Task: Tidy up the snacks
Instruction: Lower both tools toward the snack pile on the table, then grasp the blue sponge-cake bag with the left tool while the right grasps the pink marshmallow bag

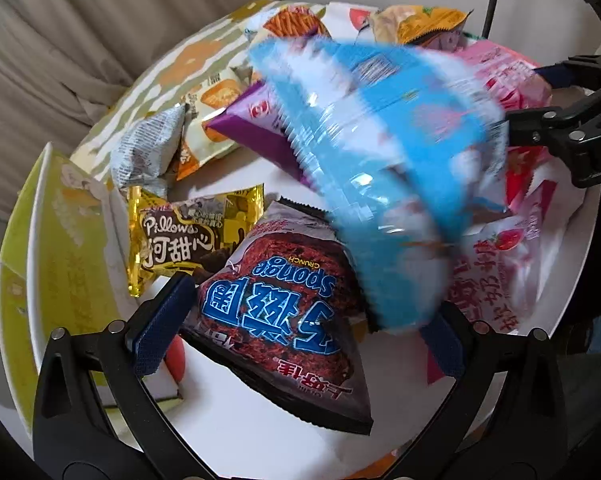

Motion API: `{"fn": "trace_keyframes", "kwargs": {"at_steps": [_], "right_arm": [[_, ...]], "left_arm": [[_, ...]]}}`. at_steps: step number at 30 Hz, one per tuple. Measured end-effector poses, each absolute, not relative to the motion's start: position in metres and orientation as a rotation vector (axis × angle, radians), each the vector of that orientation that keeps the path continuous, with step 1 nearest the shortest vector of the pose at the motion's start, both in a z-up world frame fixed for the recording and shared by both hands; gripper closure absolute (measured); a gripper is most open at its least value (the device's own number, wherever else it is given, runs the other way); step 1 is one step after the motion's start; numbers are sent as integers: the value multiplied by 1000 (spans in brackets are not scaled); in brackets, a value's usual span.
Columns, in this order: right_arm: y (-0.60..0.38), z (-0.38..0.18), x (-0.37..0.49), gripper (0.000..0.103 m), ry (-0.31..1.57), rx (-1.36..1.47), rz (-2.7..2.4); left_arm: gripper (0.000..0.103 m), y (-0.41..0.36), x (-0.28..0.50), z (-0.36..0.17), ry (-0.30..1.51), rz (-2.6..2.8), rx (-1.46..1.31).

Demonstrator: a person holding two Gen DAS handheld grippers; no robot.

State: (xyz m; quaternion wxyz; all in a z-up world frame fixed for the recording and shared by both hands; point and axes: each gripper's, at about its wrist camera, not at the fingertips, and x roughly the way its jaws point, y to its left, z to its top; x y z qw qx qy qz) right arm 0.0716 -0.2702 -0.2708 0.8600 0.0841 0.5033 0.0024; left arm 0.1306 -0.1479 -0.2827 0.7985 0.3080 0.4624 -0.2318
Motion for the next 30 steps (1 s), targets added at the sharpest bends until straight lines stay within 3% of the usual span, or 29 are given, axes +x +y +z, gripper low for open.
{"fn": "trace_keyframes", "kwargs": {"at_steps": [9,16,20,30], "right_arm": [[-272,-278,74,15,1074,179,21],[-273,-273,71,34,1054,174,30],[-273,-270,69,40,1045,171,34],[-273,-247,62,43,1003,142,22]], "left_arm": [[3,-155,134,-302,984,-519,793],[28,-146,133,-290,983,-514,768],[39,-137,133,-280,983,-503,733],[45,-104,135,-264,1020,-435,571]]}}
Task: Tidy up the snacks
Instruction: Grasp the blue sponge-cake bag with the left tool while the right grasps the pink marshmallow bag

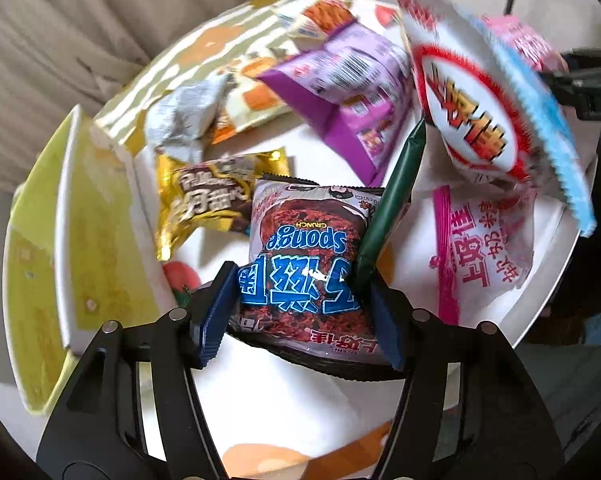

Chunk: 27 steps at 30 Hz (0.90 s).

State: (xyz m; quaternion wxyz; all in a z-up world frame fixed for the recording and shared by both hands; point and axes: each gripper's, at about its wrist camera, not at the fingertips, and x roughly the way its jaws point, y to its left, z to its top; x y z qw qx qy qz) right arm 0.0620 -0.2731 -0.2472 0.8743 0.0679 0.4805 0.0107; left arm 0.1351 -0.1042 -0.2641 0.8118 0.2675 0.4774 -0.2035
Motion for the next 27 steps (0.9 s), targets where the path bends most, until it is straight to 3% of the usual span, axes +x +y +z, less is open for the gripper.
{"fn": "trace_keyframes", "kwargs": {"at_steps": [13,27], "right_arm": [[-271,-216,65,43,936,135,14],[-267,-211,63,43,925,136,20]], "left_arm": [[46,-83,139,-220,971,-363,397],[46,-72,146,-215,1026,-346,220]]}}
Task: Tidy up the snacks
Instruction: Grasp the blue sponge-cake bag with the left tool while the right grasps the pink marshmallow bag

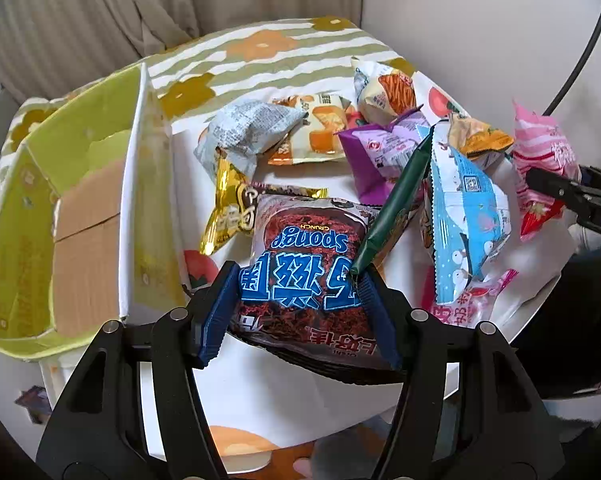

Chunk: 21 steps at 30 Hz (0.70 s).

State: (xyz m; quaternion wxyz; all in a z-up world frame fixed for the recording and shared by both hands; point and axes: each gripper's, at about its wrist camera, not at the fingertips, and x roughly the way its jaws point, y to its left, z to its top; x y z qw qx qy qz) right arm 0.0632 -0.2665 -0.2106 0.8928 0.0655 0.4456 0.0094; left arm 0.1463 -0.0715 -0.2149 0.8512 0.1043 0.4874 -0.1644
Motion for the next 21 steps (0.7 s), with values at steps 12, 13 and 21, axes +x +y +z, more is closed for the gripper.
{"fn": "trace_keyframes", "kwargs": {"at_steps": [12,13,21], "right_arm": [[-266,-184,59,43,872,126,29],[-266,-180,59,43,864,124,33],[-261,-148,76,43,787,89,96]], "left_arm": [[49,-74,142,-167,929,-335,184],[49,-74,142,-162,918,-332,181],[50,-76,149,-131,844,-295,164]]}}
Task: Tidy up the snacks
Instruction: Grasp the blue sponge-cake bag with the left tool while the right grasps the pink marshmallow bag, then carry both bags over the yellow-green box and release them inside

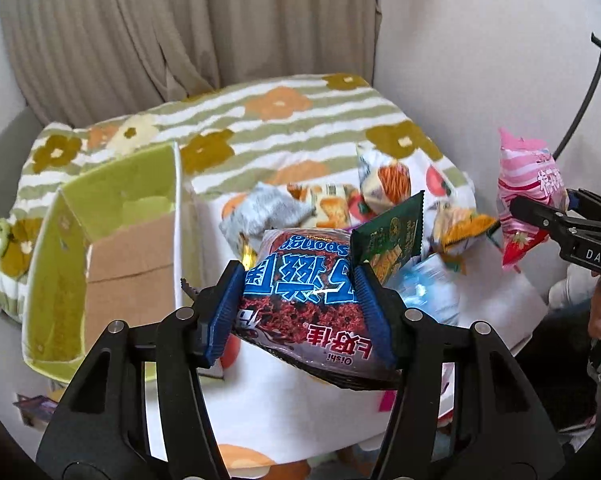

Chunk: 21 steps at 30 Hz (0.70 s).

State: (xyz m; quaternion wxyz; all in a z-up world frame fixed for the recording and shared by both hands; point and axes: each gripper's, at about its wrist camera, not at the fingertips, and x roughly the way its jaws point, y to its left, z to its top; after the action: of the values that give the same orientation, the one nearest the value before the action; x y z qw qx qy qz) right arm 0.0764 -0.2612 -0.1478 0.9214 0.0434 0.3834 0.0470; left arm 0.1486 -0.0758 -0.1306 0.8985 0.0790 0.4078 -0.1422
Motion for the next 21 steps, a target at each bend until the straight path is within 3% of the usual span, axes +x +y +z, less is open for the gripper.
{"fn": "trace_keyframes", "kwargs": {"at_steps": [11,21], "right_arm": [[-222,-113,121,43,754,66,225],[-124,-92,179,43,783,77,327]], "left_arm": [[51,-41,167,-80,739,-207,123],[51,59,201,-67,716,-109,100]]}}
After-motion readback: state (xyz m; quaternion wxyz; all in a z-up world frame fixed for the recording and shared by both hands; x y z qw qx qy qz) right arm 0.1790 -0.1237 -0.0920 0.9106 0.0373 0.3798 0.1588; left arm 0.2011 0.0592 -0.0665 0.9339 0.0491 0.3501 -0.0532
